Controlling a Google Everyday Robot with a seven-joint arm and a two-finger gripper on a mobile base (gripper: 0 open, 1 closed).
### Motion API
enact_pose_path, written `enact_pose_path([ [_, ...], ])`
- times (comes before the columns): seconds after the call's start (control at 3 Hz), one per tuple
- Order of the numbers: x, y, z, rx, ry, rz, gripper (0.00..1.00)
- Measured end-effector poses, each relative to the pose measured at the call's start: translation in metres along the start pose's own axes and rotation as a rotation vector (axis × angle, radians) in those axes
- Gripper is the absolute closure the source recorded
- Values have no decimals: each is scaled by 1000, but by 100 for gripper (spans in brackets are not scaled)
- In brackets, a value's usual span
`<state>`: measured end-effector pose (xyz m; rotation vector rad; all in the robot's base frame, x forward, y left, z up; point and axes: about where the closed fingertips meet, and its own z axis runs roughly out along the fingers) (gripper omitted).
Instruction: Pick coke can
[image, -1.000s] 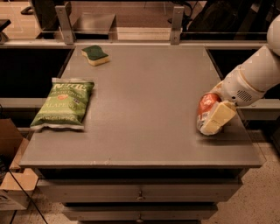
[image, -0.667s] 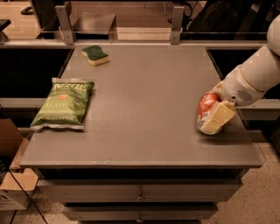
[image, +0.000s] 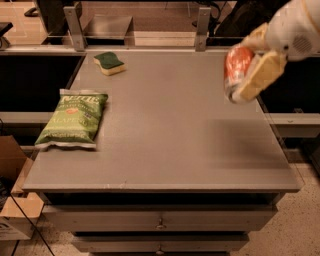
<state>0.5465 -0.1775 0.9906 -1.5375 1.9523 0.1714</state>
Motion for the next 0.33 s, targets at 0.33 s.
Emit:
enact_pose_path([
  [0.33,-23,-18,-33,77,-43,-30,100],
])
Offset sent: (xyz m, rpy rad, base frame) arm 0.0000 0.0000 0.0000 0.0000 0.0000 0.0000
